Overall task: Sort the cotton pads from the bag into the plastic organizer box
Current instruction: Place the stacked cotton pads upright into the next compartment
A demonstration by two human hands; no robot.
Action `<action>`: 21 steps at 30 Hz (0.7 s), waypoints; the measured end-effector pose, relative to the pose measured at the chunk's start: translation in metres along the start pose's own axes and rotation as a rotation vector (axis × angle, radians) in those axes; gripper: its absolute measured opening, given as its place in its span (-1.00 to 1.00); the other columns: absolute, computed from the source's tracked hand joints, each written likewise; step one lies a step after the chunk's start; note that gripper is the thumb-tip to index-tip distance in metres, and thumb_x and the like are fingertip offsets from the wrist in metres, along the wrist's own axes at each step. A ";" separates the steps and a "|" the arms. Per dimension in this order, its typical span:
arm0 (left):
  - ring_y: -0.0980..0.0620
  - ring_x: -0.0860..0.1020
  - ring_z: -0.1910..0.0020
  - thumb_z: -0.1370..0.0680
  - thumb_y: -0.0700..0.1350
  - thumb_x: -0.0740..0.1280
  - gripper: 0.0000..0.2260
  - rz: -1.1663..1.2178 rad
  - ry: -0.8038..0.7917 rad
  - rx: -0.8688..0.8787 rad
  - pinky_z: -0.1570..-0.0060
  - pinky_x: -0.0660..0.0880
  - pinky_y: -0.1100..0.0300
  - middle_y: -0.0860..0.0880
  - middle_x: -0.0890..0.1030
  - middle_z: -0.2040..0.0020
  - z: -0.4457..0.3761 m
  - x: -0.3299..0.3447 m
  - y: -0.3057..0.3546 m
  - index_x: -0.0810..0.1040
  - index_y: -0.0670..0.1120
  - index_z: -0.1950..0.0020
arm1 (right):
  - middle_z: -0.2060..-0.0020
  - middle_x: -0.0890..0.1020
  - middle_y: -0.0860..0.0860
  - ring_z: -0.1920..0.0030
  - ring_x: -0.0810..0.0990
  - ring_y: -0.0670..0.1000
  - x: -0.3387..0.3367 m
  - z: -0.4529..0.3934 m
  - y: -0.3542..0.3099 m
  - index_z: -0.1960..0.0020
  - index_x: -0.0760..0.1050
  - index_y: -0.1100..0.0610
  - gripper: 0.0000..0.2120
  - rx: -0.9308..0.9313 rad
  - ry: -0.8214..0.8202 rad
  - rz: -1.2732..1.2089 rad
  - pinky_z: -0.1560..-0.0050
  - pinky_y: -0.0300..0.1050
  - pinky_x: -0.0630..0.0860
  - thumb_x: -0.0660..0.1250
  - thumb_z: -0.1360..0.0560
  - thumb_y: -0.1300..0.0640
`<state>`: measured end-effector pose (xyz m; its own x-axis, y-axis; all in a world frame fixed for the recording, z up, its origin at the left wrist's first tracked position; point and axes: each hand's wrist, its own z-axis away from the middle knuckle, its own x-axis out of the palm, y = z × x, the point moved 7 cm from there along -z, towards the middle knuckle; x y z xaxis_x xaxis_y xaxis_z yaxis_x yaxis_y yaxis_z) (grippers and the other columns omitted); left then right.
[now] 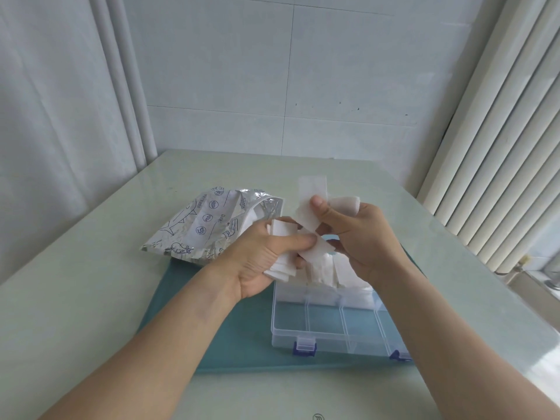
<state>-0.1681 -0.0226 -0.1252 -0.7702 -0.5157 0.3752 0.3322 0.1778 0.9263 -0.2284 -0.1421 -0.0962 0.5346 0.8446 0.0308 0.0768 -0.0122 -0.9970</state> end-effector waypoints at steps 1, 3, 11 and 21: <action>-0.03 0.54 0.31 -0.38 -0.27 0.47 -0.79 -0.002 0.050 0.003 0.37 0.46 0.20 -0.14 0.62 0.16 -0.001 -0.004 0.000 0.60 -0.19 0.00 | 0.24 0.65 0.16 0.21 0.62 0.10 -0.002 0.000 0.000 0.02 0.64 0.32 -0.64 0.003 0.015 0.016 0.26 -0.06 0.55 0.50 -0.44 0.00; -0.03 0.52 0.36 -0.41 -0.30 0.48 -0.83 -0.017 0.177 0.026 0.40 0.47 0.22 -0.13 0.63 0.19 -0.001 -0.014 0.001 0.62 -0.18 0.03 | 0.27 0.65 0.11 0.27 0.61 -0.01 -0.007 -0.001 -0.004 0.04 0.65 0.27 -0.66 -0.012 0.053 0.022 0.28 -0.12 0.52 0.52 -0.42 -0.01; -0.01 0.55 0.46 -0.54 -0.27 0.40 -0.94 -0.129 0.316 0.129 0.48 0.47 0.24 -0.17 0.63 0.26 0.002 -0.022 0.013 0.60 -0.21 0.00 | 0.36 0.68 0.15 0.32 0.54 0.09 -0.016 0.001 -0.015 0.22 0.72 0.12 -0.85 -0.068 -0.113 0.334 0.27 -0.06 0.44 0.62 -0.30 0.07; -0.07 0.66 0.28 -0.47 -0.04 0.43 -0.56 -0.124 0.119 -0.011 0.34 0.56 0.20 -0.26 0.64 0.12 0.005 -0.006 0.004 0.53 -0.34 -0.18 | 0.40 0.61 0.07 0.37 0.44 0.03 -0.021 0.004 -0.018 0.07 0.73 -0.03 -0.87 -0.142 -0.254 0.561 0.26 -0.05 0.39 0.50 -0.48 0.20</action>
<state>-0.1649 -0.0141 -0.1238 -0.7359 -0.6289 0.2509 0.2452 0.0978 0.9645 -0.2448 -0.1576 -0.0796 0.3108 0.7896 -0.5290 -0.0370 -0.5461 -0.8369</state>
